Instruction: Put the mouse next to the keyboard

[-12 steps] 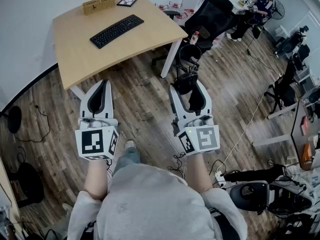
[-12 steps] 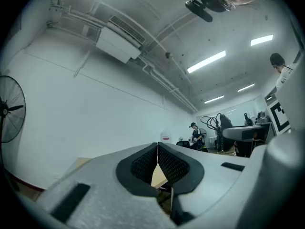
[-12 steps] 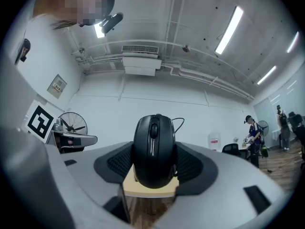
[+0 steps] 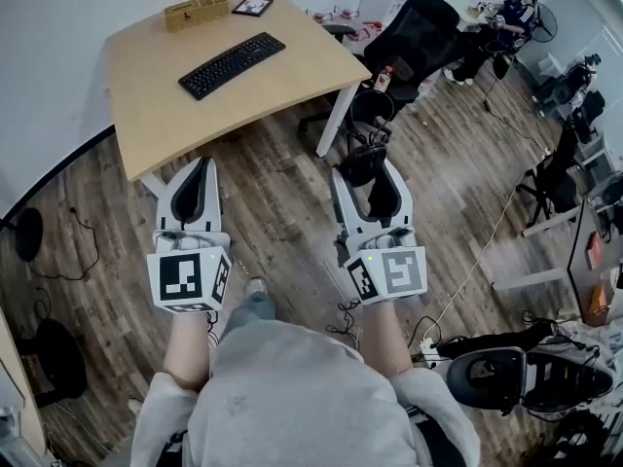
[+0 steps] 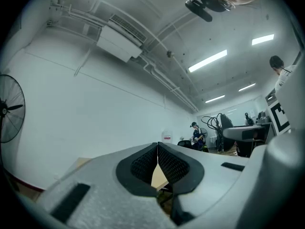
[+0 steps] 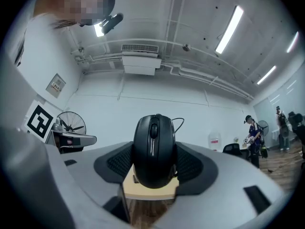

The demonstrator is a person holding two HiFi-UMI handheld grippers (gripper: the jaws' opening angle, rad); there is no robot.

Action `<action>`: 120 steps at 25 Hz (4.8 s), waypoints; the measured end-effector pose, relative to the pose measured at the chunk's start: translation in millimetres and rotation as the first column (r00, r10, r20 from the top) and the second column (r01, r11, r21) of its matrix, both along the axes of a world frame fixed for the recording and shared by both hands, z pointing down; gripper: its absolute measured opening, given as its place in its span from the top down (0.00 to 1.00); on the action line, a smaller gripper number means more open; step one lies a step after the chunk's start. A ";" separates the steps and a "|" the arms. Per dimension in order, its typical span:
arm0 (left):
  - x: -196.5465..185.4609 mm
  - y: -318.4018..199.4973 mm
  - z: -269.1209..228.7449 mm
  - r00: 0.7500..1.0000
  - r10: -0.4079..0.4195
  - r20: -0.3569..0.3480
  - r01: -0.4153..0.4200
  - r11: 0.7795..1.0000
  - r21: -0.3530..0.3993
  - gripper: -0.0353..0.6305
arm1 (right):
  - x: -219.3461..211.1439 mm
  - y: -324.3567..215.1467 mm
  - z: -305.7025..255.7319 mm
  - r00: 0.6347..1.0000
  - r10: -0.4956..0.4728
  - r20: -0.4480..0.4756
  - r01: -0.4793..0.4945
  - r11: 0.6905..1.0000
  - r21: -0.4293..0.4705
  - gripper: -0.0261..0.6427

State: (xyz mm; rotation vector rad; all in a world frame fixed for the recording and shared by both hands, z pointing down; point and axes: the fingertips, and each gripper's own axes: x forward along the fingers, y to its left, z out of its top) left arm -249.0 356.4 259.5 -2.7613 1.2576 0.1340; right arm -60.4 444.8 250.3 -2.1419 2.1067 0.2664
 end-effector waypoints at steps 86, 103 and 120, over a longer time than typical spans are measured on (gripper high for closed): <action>224.6 -483.4 8.5 0.995 -0.102 -0.006 0.102 0.995 -0.018 0.93 | 243.8 -511.2 11.3 0.992 -0.100 0.074 0.100 0.995 0.002 0.59; 223.4 -611.1 15.6 0.997 -0.072 0.005 0.072 0.997 -0.038 0.93 | 244.6 -635.1 19.3 0.994 -0.057 0.092 0.059 0.998 -0.017 0.59; 221.3 -664.7 61.6 0.997 -0.067 0.037 0.072 0.986 -0.152 0.93 | 266.4 -717.2 86.3 0.989 -0.026 0.146 0.056 0.978 -0.202 0.59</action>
